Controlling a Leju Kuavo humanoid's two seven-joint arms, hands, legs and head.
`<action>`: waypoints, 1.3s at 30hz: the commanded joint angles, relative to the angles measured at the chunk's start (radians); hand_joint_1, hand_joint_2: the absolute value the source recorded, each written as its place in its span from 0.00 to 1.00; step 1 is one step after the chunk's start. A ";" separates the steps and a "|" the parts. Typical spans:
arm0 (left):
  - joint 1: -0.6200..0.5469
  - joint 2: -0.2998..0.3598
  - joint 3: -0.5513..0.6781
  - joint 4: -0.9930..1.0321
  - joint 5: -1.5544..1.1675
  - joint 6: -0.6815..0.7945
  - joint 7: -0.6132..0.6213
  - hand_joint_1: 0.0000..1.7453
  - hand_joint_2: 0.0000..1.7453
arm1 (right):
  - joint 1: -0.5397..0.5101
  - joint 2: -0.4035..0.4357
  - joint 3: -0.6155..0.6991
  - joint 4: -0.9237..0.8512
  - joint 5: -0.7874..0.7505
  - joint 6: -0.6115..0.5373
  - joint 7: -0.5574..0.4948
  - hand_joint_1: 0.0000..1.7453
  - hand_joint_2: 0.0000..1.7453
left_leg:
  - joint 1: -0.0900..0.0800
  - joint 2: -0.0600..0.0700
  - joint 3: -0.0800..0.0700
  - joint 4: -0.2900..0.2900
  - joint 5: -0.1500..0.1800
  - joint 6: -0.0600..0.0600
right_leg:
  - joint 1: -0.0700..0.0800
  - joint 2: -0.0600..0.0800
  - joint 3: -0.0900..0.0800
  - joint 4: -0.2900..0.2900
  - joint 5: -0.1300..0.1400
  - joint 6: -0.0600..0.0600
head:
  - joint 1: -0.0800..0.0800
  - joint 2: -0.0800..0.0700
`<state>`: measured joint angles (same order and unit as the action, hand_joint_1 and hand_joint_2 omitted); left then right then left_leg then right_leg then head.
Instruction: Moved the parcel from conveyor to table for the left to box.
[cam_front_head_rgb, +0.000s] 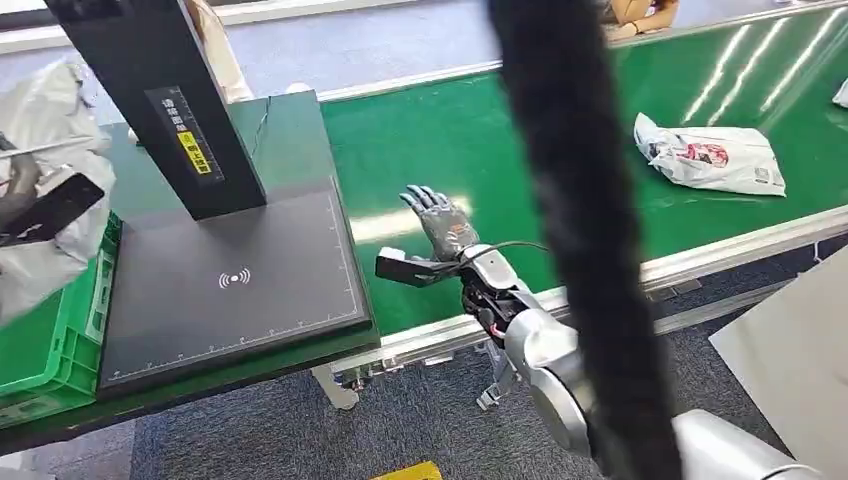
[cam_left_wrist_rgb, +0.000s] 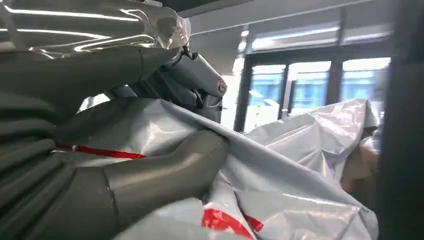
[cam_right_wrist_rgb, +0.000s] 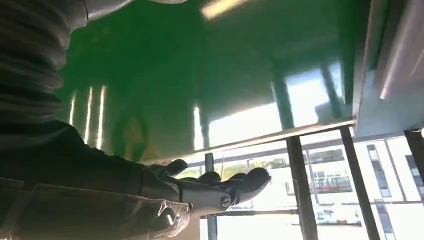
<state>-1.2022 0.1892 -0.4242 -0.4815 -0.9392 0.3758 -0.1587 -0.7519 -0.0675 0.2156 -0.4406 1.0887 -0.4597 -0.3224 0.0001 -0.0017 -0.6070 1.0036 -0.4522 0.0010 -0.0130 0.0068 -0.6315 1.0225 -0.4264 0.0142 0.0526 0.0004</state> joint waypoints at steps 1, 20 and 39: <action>-0.025 0.046 0.045 0.122 -0.002 0.004 0.000 1.00 1.00 | -0.004 -0.001 -0.037 -0.005 0.006 0.006 0.000 0.00 1.00 | 0.000 0.002 0.001 0.000 -0.001 -0.001 | 0.000 0.001 0.001 -0.001 0.000 -0.001 | 0.000 0.000; 0.105 0.129 0.154 0.167 0.023 0.056 0.031 1.00 1.00 | 0.019 -0.006 -0.068 -0.026 0.038 0.018 -0.004 0.00 1.00 | 0.001 -0.001 0.001 0.000 0.000 -0.001 | 0.001 -0.001 0.001 -0.001 0.000 -0.001 | 0.000 0.000; 0.115 0.094 0.166 0.165 0.000 0.027 0.026 0.00 0.00 | 0.013 0.002 -0.071 0.012 0.054 0.024 -0.019 0.00 1.00 | 0.000 -0.003 0.000 0.000 0.000 -0.001 | 0.000 -0.002 0.001 -0.001 0.000 -0.001 | 0.000 0.000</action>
<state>-1.0627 0.3185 -0.2792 -0.3761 -0.9289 0.4017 -0.1274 -0.7152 -0.0790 0.1667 -0.4791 1.1372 -0.4486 -0.3292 0.0003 -0.0045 -0.6079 1.0037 -0.4520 0.0009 -0.0131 0.0058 -0.6318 1.0223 -0.4264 0.0141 0.0526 0.0004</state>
